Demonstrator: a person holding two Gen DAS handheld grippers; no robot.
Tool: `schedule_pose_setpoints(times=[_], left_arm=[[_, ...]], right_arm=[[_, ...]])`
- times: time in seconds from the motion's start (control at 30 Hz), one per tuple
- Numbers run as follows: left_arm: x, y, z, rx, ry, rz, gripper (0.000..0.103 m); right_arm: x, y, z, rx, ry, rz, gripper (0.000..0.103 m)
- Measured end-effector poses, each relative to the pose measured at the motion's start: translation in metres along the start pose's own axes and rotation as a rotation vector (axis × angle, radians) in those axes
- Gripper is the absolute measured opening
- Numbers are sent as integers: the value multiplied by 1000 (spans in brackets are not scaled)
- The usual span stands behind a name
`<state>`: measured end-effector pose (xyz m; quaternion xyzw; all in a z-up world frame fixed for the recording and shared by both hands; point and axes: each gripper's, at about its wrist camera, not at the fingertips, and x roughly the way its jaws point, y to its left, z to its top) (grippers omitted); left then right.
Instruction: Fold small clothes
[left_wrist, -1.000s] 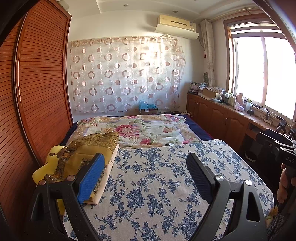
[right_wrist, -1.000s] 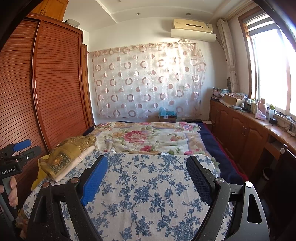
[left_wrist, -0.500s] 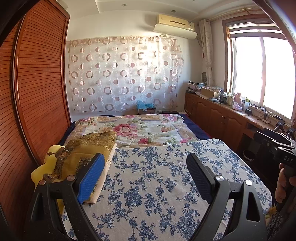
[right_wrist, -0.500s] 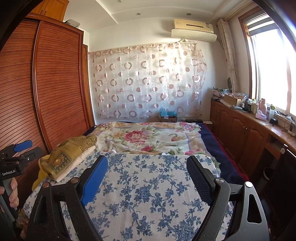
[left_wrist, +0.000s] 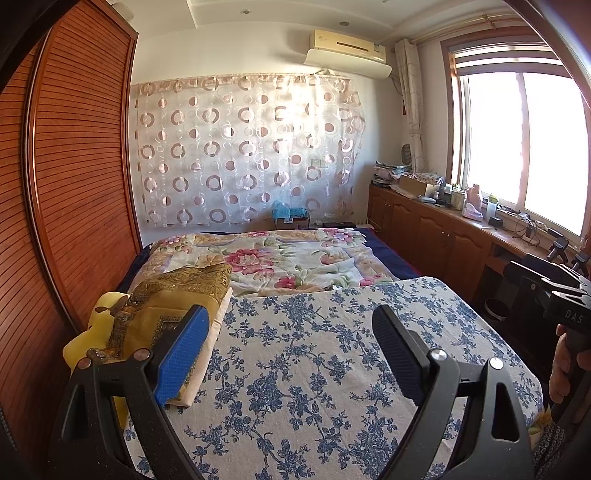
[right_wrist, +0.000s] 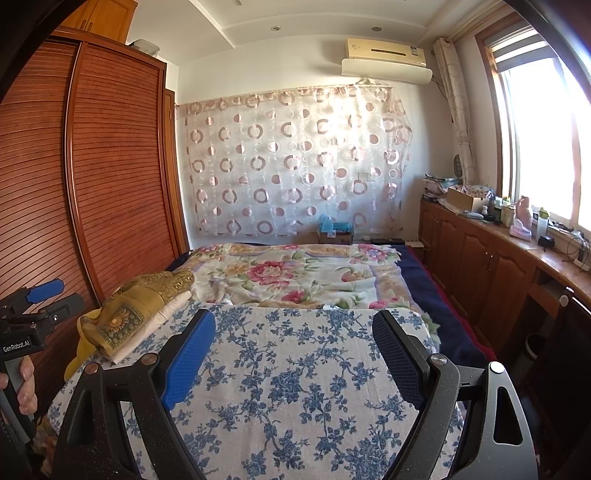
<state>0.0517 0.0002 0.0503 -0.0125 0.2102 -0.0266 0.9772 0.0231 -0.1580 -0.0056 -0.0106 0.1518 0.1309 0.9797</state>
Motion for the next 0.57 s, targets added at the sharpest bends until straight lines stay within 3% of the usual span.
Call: schedule_pose_setpoints(times=[0.57], left_arm=[[1, -3, 0, 3, -1, 1, 91]], right_arm=[[1, 3, -2, 0, -6, 1, 88]])
